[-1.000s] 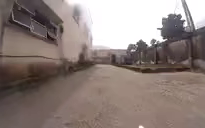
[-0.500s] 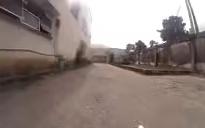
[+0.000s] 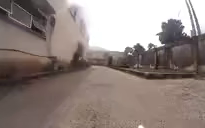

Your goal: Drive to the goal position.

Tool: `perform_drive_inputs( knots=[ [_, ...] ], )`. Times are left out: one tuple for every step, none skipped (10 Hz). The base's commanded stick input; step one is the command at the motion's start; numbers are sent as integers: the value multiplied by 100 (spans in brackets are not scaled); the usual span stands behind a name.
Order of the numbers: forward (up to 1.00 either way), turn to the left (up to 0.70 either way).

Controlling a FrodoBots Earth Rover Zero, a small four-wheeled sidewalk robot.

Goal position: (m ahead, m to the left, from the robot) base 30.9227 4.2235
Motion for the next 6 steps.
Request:
perform_drive_inputs(
  knots=[
    [100, 0],
    [100, 0],
    [100, 0],
    [100, 0],
    [100, 0],
    [100, 0]
  ],
)
